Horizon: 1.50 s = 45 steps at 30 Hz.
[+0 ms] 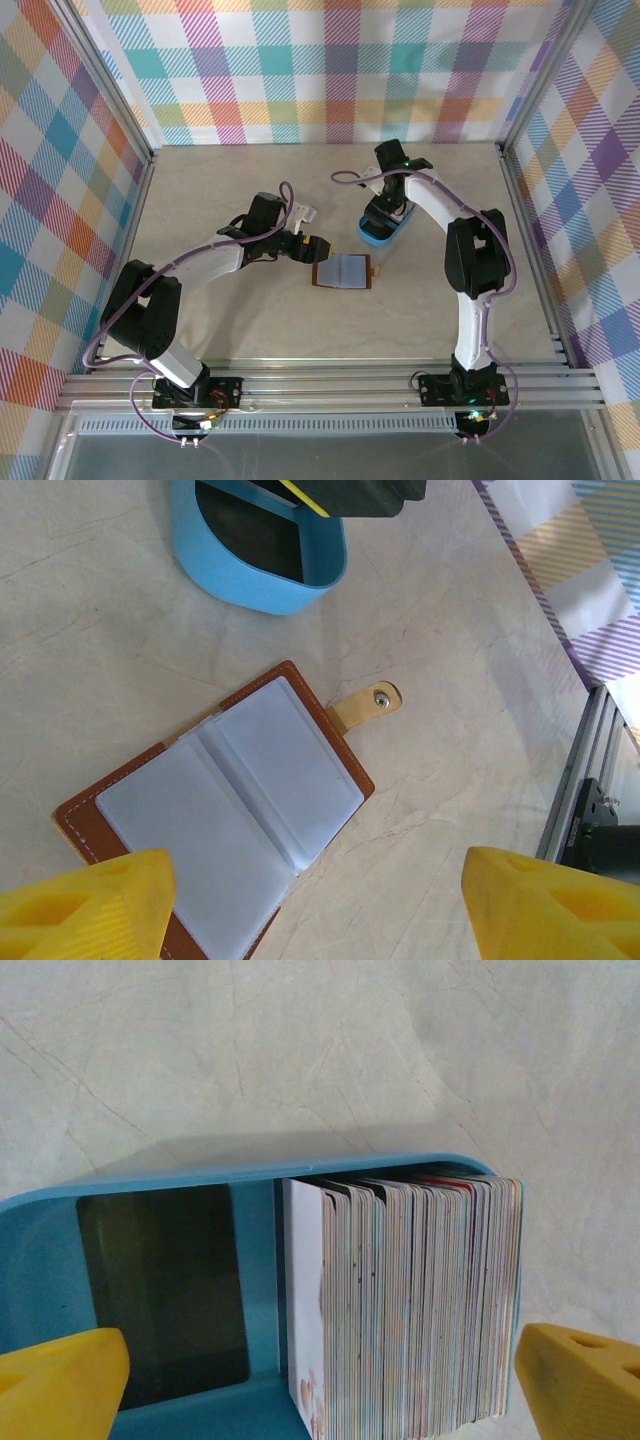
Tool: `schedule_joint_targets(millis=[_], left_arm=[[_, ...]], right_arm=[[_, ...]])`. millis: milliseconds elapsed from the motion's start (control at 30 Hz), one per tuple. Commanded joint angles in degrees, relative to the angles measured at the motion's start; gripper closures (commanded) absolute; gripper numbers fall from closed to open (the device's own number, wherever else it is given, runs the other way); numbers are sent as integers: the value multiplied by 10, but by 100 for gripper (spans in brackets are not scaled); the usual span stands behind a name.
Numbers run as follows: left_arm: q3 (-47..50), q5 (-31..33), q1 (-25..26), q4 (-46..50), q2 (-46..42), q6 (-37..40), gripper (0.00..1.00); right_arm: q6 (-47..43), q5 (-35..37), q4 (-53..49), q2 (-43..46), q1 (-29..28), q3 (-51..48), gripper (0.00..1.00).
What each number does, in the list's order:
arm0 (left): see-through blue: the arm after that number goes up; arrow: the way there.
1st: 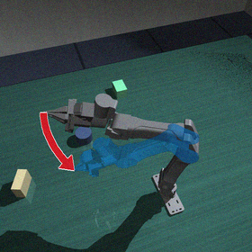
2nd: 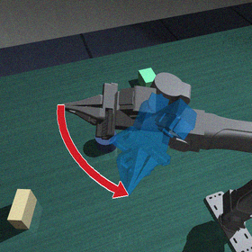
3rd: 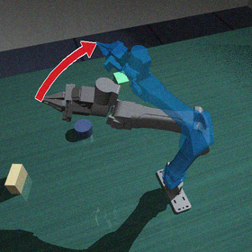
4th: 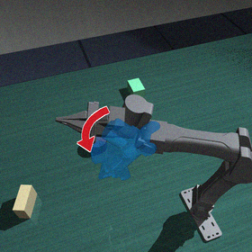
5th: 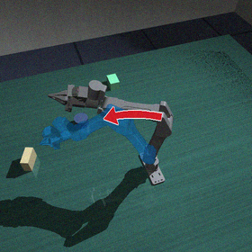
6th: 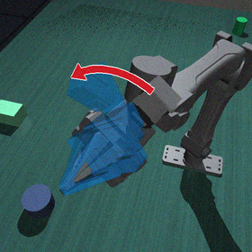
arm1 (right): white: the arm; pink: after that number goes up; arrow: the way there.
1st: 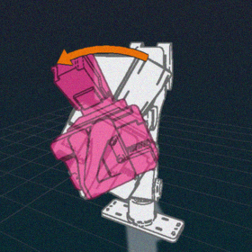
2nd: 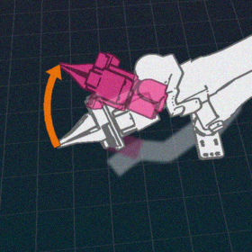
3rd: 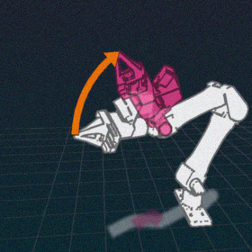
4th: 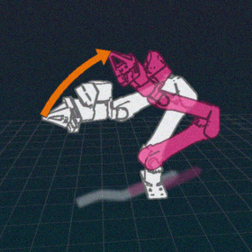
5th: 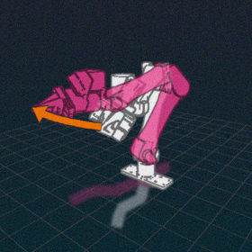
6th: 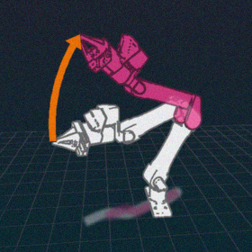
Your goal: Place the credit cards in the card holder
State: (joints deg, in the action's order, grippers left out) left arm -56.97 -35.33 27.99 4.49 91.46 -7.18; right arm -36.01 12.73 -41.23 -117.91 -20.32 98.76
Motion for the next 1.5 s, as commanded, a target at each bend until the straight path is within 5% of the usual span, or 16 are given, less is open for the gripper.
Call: schedule_joint_targets(millis=[0,1467], left_arm=[[-19,-1,-3,13,2,11,24],[-21,-2,-3,15,10,13,24]], right_arm=[[5,3,-16,7,-4,7,1],[-51,143,100,-53,-10,11,3]])
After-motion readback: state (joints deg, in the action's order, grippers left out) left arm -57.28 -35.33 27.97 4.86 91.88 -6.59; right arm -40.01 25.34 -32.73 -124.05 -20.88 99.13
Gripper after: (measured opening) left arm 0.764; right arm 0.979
